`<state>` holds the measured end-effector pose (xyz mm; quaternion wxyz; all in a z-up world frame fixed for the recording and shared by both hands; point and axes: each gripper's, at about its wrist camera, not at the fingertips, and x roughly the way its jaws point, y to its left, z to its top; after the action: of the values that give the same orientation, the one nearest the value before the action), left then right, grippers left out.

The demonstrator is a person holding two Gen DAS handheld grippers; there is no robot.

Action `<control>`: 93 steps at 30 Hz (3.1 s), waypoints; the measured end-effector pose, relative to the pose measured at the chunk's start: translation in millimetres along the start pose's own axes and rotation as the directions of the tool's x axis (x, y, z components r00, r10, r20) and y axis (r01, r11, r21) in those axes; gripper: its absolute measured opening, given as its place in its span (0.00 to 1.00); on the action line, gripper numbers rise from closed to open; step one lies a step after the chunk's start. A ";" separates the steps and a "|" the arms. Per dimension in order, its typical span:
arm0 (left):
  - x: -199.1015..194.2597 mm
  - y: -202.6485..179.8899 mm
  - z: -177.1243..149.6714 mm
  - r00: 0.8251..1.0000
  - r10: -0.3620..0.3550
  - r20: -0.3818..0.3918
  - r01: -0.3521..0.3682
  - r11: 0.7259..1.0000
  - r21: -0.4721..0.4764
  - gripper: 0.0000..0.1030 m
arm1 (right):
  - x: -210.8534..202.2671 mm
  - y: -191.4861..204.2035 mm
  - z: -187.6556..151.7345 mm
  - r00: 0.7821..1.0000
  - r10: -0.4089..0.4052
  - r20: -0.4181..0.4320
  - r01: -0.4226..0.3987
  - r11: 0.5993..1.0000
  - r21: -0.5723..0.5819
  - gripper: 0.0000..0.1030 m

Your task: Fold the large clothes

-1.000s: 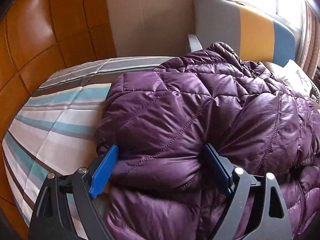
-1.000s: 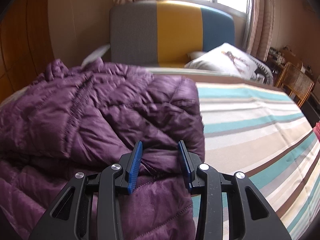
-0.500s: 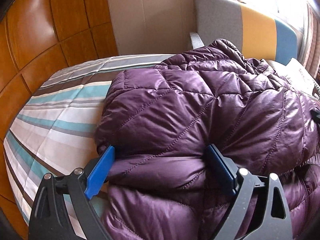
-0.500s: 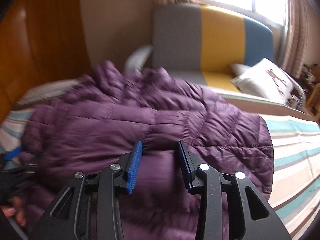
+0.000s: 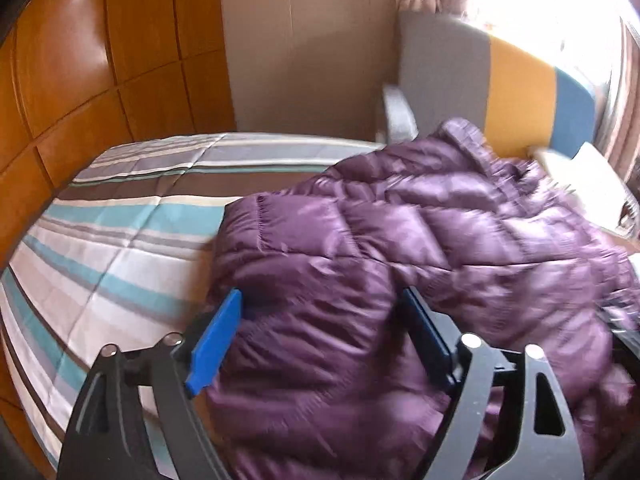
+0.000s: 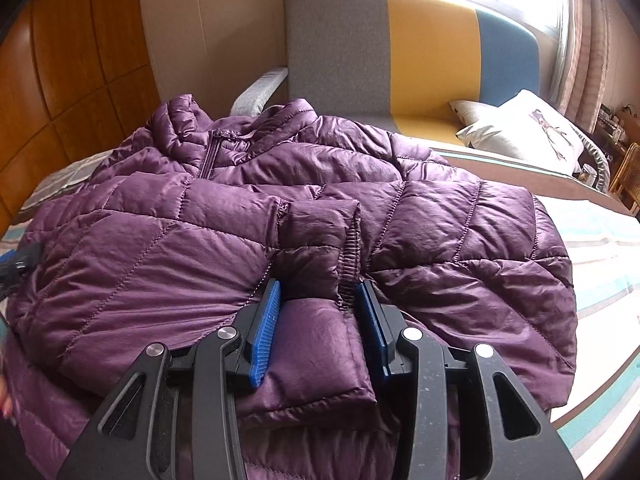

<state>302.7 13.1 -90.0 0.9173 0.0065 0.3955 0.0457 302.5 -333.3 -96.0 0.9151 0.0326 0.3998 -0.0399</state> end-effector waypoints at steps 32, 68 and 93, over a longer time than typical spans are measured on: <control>-24.7 -12.1 -17.5 0.999 -0.017 0.036 0.014 0.996 0.092 0.98 | -37.6 -27.1 -4.7 1.000 -0.011 0.021 0.009 0.998 0.062 0.52; -133.9 85.3 -138.6 0.950 -0.310 -0.043 0.310 0.951 0.006 0.84 | -188.5 -131.4 -146.5 0.998 0.057 -0.036 -0.050 0.984 0.169 0.56; -156.8 97.0 -196.6 0.877 -0.435 -0.205 0.446 0.895 0.009 0.18 | -213.1 -115.6 -232.1 0.957 0.234 -0.169 -0.206 0.964 0.168 0.09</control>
<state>45.3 91.0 -106.8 0.8593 -0.0624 0.4766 -0.1747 -22.5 -417.1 -100.1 0.8671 0.1488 0.4741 0.0359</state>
